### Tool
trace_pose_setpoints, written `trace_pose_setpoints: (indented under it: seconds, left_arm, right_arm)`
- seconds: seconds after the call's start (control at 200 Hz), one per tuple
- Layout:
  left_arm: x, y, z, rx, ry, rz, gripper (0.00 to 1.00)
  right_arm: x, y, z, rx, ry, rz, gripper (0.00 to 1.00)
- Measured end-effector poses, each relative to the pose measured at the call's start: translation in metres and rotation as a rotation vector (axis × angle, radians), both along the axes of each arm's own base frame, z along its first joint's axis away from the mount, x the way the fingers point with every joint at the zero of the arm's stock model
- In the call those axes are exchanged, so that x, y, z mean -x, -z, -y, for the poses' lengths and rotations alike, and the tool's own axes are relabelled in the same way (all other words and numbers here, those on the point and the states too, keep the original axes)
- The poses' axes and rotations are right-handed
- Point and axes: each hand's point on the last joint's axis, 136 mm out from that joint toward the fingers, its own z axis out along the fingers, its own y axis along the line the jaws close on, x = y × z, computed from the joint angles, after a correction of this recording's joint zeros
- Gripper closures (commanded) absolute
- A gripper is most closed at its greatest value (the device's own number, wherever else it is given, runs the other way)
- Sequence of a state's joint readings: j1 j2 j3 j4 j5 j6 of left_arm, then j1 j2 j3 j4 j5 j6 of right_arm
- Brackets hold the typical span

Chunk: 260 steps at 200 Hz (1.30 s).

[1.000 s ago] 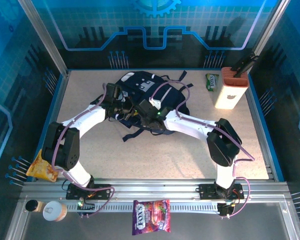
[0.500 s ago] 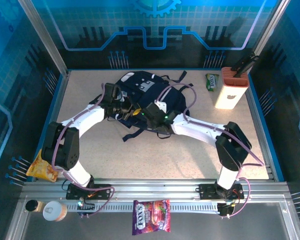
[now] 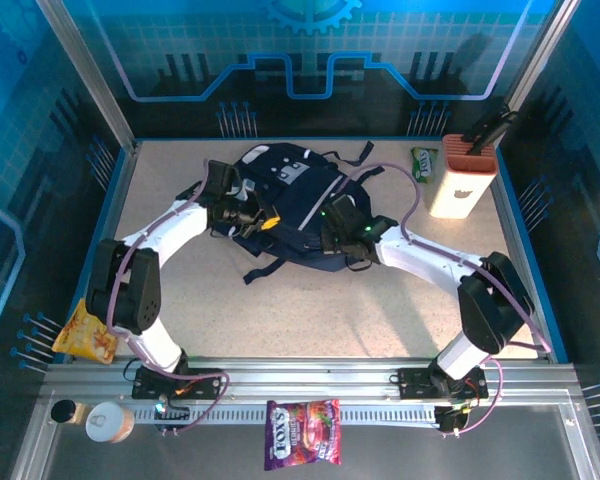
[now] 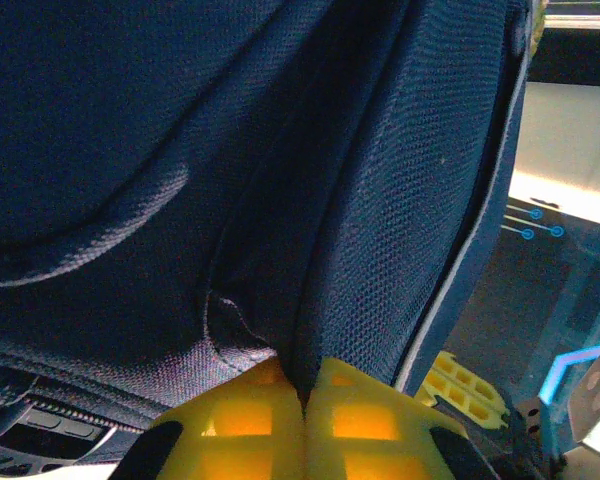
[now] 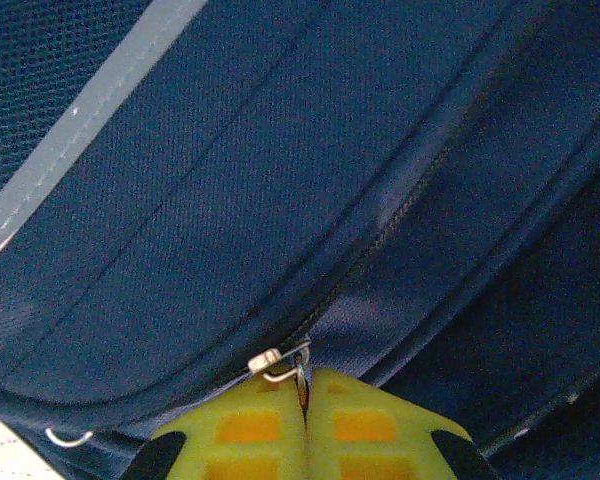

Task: Pack the student bag
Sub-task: Zip the student bag at the top-center of the table.

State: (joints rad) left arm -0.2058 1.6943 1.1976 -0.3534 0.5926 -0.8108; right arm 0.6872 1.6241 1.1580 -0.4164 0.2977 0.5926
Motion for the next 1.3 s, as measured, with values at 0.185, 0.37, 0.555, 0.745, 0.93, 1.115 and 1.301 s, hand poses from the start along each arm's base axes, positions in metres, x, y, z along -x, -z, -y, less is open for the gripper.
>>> trace_pose_setpoints:
  seconds: [0.185, 0.37, 0.555, 0.745, 0.93, 1.115, 1.301]
  left_arm:
    - [-0.012, 0.001, -0.036, -0.069, -0.059, 0.026, 0.56]
    - [0.004, -0.011, -0.085, -0.106, -0.201, 0.046, 0.49]
    - [0.033, -0.027, -0.124, -0.105, -0.340, 0.063, 0.45]
    - [0.051, -0.029, -0.140, -0.123, -0.415, 0.042, 0.45]
    - [0.062, -0.014, -0.139, -0.107, -0.440, -0.014, 0.49]
    - [0.062, -0.004, -0.135, -0.084, -0.444, -0.054, 0.54]
    - [0.054, 0.004, -0.132, -0.070, -0.440, -0.067, 0.61]
  right_arm:
    - [-0.008, 0.001, -0.037, 0.033, -0.194, -0.005, 1.00]
    - [-0.002, -0.002, -0.096, -0.028, -0.354, -0.013, 1.00]
    - [0.010, -0.006, -0.166, -0.137, -0.493, -0.010, 1.00]
    - [0.020, -0.012, -0.211, -0.224, -0.563, -0.016, 1.00]
    - [0.026, -0.015, -0.224, -0.269, -0.577, -0.032, 1.00]
    - [0.026, -0.015, -0.225, -0.281, -0.571, -0.040, 1.00]
    - [0.027, -0.015, -0.226, -0.286, -0.570, -0.044, 1.00]
